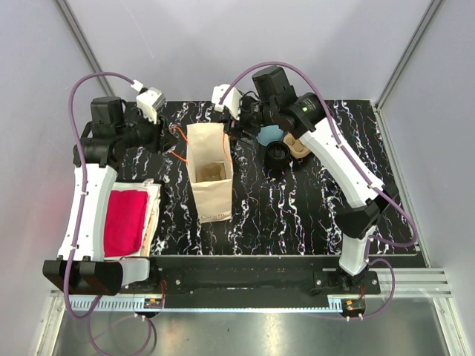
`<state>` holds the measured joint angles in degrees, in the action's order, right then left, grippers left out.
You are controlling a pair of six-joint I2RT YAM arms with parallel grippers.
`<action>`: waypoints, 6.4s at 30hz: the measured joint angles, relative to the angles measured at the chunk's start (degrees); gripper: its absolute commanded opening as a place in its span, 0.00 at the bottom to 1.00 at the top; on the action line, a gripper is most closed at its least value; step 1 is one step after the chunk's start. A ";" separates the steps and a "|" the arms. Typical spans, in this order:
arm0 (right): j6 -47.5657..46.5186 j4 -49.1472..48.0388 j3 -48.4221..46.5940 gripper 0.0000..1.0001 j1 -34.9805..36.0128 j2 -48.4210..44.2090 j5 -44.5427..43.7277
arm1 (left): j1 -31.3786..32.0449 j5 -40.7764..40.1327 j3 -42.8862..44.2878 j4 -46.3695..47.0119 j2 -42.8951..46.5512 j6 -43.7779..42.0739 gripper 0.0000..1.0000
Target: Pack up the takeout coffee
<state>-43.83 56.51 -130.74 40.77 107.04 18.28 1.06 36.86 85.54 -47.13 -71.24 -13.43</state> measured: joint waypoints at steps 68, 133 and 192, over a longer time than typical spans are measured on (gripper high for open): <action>10.73 -2.10 5.64 0.00 4.15 -13.55 5.33 | 4.11 -1.01 12.81 -5.27 2.49 -3.02 0.06; 10.75 -5.29 19.98 1.00 4.07 -20.24 -2.73 | -2.43 -18.97 29.79 6.80 -28.94 1.31 0.04; 17.46 -20.55 62.77 0.60 -39.91 -32.11 -20.28 | -8.98 5.51 -16.72 9.99 14.58 -9.94 0.99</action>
<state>-26.37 35.97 -67.96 0.86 74.94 -2.00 -7.92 42.37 68.82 -37.15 -56.66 -23.38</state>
